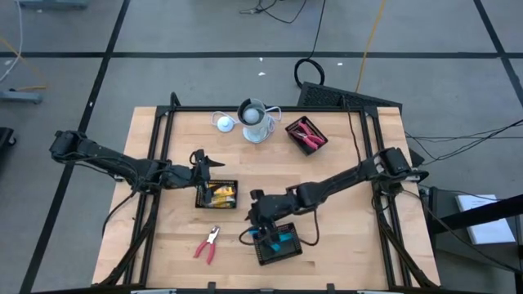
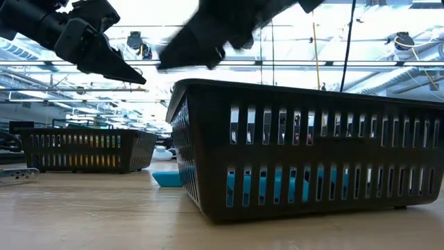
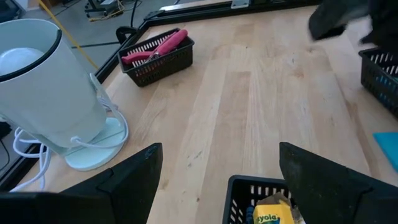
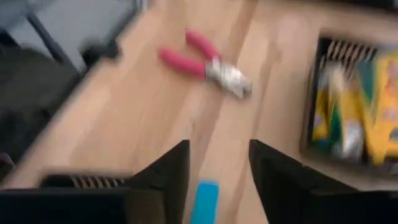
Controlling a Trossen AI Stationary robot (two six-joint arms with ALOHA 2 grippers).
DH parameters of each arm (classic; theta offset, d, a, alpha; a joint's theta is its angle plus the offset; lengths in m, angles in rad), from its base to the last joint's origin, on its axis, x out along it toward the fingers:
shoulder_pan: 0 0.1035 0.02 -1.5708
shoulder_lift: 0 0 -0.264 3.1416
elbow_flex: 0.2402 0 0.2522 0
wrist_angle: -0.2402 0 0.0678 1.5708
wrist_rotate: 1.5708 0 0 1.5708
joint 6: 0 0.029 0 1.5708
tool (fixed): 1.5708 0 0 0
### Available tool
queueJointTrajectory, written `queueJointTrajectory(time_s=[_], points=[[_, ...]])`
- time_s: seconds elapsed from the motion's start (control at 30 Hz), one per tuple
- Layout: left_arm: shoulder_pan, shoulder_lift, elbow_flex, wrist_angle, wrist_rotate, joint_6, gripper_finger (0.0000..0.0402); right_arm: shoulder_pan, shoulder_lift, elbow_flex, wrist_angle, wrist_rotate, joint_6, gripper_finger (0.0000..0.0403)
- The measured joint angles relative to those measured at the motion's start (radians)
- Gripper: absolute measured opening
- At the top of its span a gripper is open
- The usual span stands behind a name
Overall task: Pick & Place School Supplies
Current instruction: Put the blue eraser into the bottom black bin
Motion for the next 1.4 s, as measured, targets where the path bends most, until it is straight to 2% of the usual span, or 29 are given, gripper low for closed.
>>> queueJointTrajectory(time_s=[0.2, 0.33, 0.4, 0.63, 0.83, 1.0, 1.13, 1.27, 1.4], points=[[0.000, 0.000, 0.000, 0.011, 0.000, -0.003, 0.0326, -0.002, 0.018, 0.000, 0.028, -0.008, -0.011, 0.0065], [0.000, 0.000, 0.000, 0.019, -0.001, 0.001, 0.0326, 0.013, 0.031, -0.005, 0.061, -0.104, -0.020, 0.0008], [0.002, 0.000, 0.000, 0.018, -0.001, 0.001, 0.0326, 0.021, 0.043, 0.000, 0.110, -0.129, -0.018, 0.0005], [0.002, 0.000, 0.000, 0.024, -0.001, 0.001, 0.0326, 0.060, 0.049, -0.003, 0.101, -0.163, -0.012, 0.0001], [0.002, 0.000, 0.000, 0.026, -0.001, 0.001, 0.0326, 0.081, 0.049, -0.003, 0.114, -0.259, 0.044, 0.0000], [0.002, 0.000, 0.000, 0.026, -0.001, -0.003, 0.0326, 0.113, 0.048, -0.003, 0.102, -0.267, 0.093, 0.0000], [0.002, 0.000, 0.000, 0.026, -0.001, -0.006, 0.0326, 0.132, 0.048, -0.002, 0.046, -0.230, 0.150, 0.0000], [0.001, 0.000, 0.000, 0.026, -0.001, -0.014, 0.0326, 0.136, 0.048, -0.003, -0.126, -0.135, 0.210, 0.0000], [0.001, 0.000, 0.000, 0.015, -0.001, -0.021, 0.0326, 0.139, 0.048, -0.003, -0.240, -0.088, 0.265, 0.0000]])
